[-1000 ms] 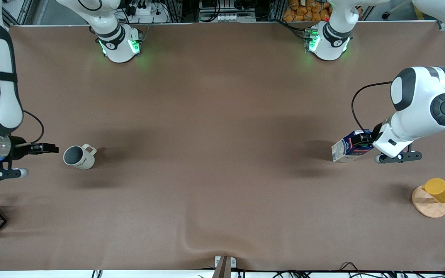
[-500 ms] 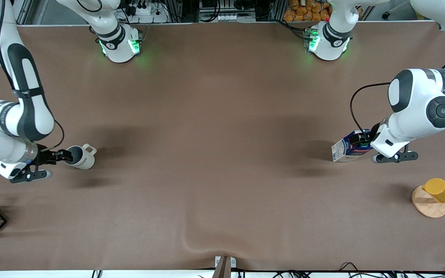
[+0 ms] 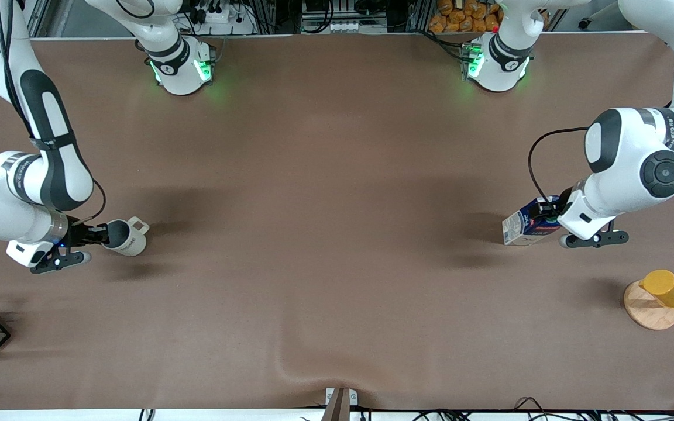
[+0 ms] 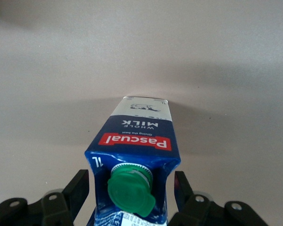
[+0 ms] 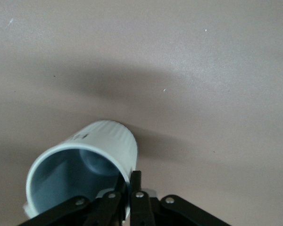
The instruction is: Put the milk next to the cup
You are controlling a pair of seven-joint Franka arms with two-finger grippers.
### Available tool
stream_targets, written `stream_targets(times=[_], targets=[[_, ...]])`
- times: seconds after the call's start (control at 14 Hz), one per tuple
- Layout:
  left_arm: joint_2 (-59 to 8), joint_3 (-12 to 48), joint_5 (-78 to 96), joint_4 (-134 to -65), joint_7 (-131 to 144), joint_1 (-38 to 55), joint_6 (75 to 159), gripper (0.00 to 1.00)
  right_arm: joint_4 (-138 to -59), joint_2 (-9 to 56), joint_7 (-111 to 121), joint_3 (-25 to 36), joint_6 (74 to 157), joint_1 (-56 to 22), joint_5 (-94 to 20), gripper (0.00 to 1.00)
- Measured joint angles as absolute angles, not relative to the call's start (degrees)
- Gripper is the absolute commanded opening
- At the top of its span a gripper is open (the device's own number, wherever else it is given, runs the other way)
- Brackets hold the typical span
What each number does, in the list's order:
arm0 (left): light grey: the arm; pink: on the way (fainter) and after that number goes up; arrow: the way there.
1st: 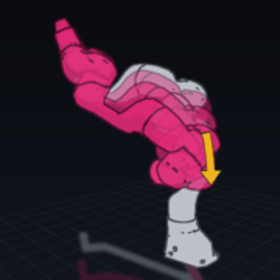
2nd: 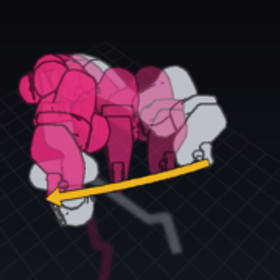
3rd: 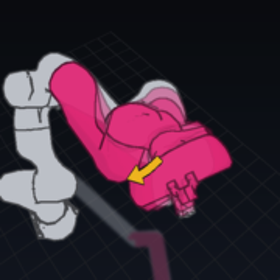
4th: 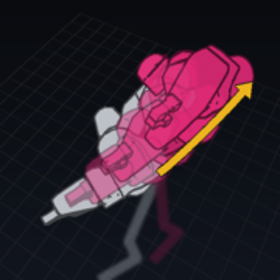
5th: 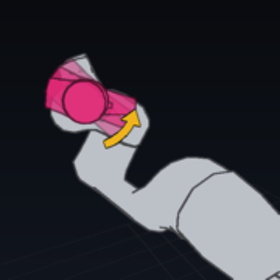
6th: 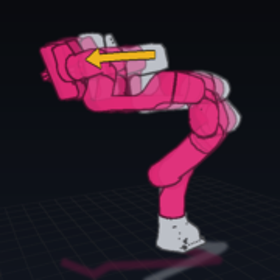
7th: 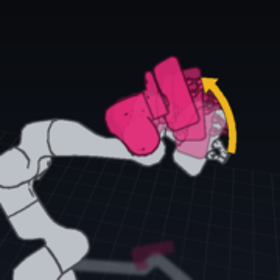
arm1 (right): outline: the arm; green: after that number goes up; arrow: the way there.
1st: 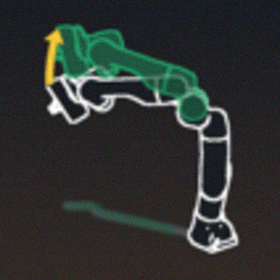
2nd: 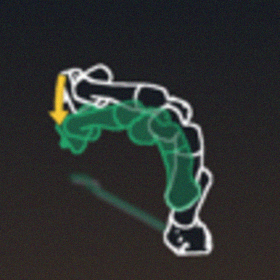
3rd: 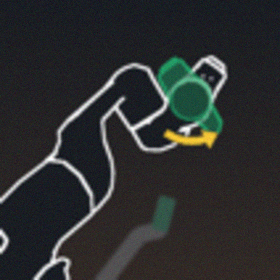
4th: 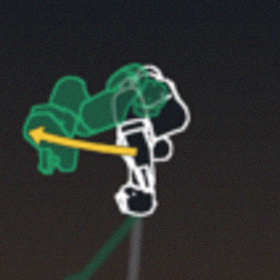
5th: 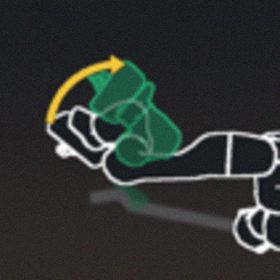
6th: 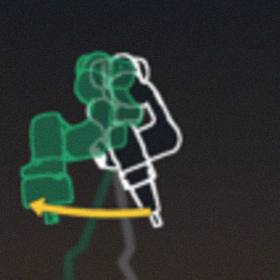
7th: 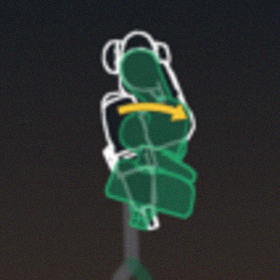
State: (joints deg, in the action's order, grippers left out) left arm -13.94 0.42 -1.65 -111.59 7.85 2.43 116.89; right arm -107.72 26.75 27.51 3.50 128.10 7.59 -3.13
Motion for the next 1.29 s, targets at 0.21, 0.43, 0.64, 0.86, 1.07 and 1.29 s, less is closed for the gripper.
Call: stream_targets(times=[0.21,0.43,0.64,0.86,1.07,1.29], targets=[[-14.11,0.42,-1.65,-111.59,7.85,2.43,116.89,0.54,-105.07,26.37,26.57,3.24,122.59,7.55,-3.34,0.0],[-14.12,0.44,-1.65,-111.51,7.84,2.44,116.9,0.41,-98.57,25.32,22.2,2.64,111.84,5.92,-5.26,0.0],[-14.08,0.62,-1.65,-110.96,7.84,2.55,116.91,0.39,-95.74,23.86,13.36,2.41,107.14,1.91,-9.66,0.0],[-13.64,0.87,-1.65,-108.5,7.84,2.73,113.78,0.39,-95.46,22.65,0.7,2.1,107.0,-3.69,-10.79,0.0],[-12.83,2.32,-1.65,-103.5,7.82,2.76,107.14,0.39,-95.31,21.54,-13.68,1.86,107.06,-11.79,-11.11,0.0],[-11.63,5.25,-1.65,-99.46,7.82,2.87,102.17,0.39,-95.02,20.43,-28.63,1.74,107.12,-20.47,-11.32,0.0]])
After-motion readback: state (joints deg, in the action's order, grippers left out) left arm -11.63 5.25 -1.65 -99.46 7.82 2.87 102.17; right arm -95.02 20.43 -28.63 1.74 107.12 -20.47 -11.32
